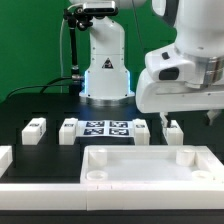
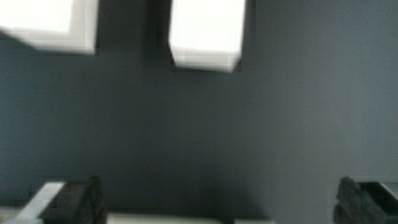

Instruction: Assemble desk

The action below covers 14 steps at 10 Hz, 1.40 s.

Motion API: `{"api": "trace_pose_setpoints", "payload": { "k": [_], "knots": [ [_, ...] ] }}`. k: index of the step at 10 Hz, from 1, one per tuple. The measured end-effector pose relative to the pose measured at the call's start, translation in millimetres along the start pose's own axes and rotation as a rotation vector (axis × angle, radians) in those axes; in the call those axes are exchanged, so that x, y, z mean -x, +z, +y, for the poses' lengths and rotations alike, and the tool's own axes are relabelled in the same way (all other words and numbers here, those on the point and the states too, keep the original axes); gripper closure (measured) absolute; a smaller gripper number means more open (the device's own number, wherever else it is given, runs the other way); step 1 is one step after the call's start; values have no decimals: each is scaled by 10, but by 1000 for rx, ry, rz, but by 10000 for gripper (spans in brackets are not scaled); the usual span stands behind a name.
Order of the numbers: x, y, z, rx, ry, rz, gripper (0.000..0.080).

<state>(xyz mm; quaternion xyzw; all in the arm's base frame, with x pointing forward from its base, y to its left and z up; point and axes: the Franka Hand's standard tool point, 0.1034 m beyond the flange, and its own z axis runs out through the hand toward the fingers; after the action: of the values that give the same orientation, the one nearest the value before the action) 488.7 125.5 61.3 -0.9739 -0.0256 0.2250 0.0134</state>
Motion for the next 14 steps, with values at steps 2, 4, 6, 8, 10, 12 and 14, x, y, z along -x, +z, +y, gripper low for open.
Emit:
{"api": "trace_pose_setpoints", "payload": {
  "k": [2, 4, 6, 8, 10, 12, 14],
  "knots": [
    [9, 16, 1, 6, 0, -117, 150],
    [94, 111, -14, 17, -2, -249, 150],
    [99, 244, -28, 23, -6, -360, 150],
    [69, 249, -27, 22, -8, -384, 150],
    [75, 258, -27, 22, -8, -386, 150],
    [153, 410, -26, 21, 2, -422, 150],
    [209, 554, -16, 23, 5, -446, 150]
  ]
}}
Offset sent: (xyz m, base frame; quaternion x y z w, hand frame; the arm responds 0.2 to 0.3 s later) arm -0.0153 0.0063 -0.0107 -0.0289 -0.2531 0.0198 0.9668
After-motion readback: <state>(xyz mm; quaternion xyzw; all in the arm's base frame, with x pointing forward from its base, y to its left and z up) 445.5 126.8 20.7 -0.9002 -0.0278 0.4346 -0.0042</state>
